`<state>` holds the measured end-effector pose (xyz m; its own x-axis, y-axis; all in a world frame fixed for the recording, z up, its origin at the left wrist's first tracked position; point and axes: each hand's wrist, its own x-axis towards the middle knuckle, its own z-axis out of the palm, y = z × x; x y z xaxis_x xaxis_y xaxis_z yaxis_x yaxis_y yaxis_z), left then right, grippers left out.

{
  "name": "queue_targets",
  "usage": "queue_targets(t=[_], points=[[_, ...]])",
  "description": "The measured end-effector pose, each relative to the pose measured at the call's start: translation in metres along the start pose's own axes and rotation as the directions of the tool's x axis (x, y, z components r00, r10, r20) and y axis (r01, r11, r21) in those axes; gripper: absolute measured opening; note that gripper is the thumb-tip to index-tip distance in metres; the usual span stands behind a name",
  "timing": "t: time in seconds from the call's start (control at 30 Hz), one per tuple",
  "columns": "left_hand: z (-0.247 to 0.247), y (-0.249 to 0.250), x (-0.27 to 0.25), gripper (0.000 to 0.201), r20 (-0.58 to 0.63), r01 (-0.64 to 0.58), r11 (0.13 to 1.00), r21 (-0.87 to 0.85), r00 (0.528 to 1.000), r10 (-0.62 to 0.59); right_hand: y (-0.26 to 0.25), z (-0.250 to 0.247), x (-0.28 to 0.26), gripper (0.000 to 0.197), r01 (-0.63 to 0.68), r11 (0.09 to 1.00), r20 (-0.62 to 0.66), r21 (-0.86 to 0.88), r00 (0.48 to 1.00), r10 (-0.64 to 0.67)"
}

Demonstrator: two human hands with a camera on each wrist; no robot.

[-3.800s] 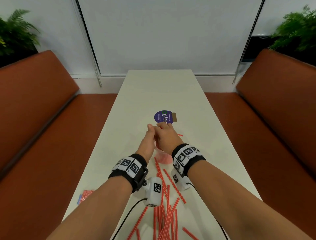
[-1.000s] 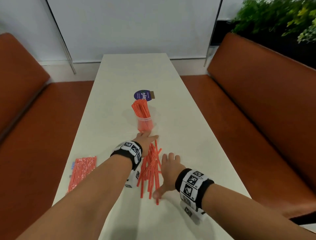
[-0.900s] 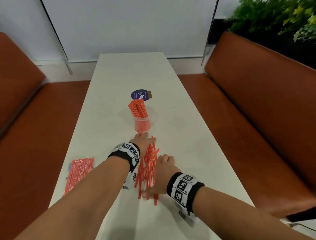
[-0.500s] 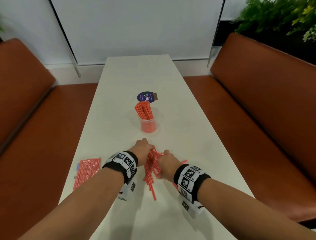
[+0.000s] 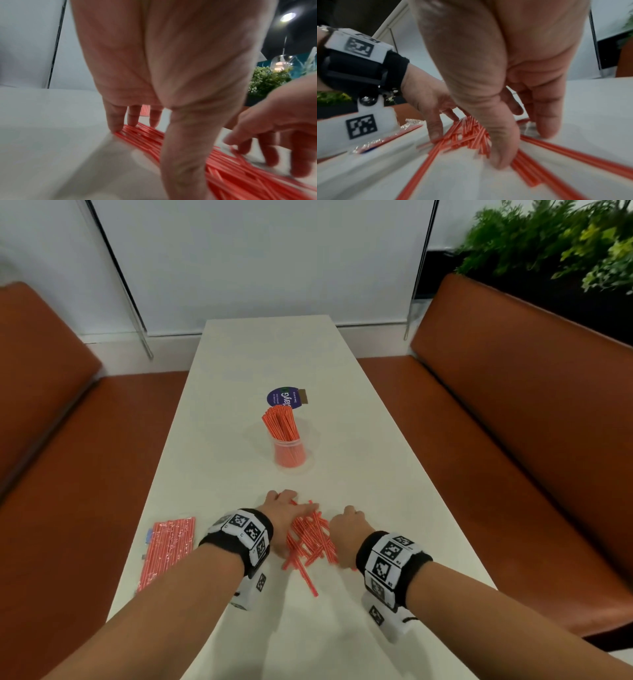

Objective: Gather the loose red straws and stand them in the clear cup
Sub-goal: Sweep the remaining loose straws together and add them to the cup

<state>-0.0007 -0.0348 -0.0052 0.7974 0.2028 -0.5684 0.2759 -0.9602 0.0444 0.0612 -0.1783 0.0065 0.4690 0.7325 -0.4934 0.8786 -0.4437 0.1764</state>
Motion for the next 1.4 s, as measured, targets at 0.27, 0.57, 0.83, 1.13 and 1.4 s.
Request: queue_targets(t=[0.27,0.57,0.83,1.13,1.4], points=[[0.011,0.015,-0.007,0.074,-0.179,0.037,0.974,-0.224,0.981,-0.079,-0.008,-0.017,-0.001,0.036,0.154,0.937,-0.25,0.314,0.965,-0.075],[0.004,0.003,-0.017,0.12,-0.048,0.271,0.951,-0.148,0.959,-0.28,-0.008,0.011,-0.006,0.109,-0.137,0.985,0.044,0.101,0.99,0.133],[0.006,0.022,-0.013,0.088,-0.086,0.166,0.953,-0.254,0.977,-0.193,-0.013,-0.006,0.01,0.098,-0.016,0.975,-0.076,0.22,0.997,0.033],[0.01,0.008,-0.011,0.118,-0.095,0.24,0.945,-0.222,0.959,-0.266,0.021,-0.017,-0.015,0.098,-0.184,0.94,0.103,0.288,0.982,0.16],[0.006,0.017,-0.008,0.109,-0.014,0.209,0.93,-0.304,0.975,-0.223,-0.002,-0.003,-0.017,0.105,-0.233,0.935,0.122,0.267,0.971,0.207]])
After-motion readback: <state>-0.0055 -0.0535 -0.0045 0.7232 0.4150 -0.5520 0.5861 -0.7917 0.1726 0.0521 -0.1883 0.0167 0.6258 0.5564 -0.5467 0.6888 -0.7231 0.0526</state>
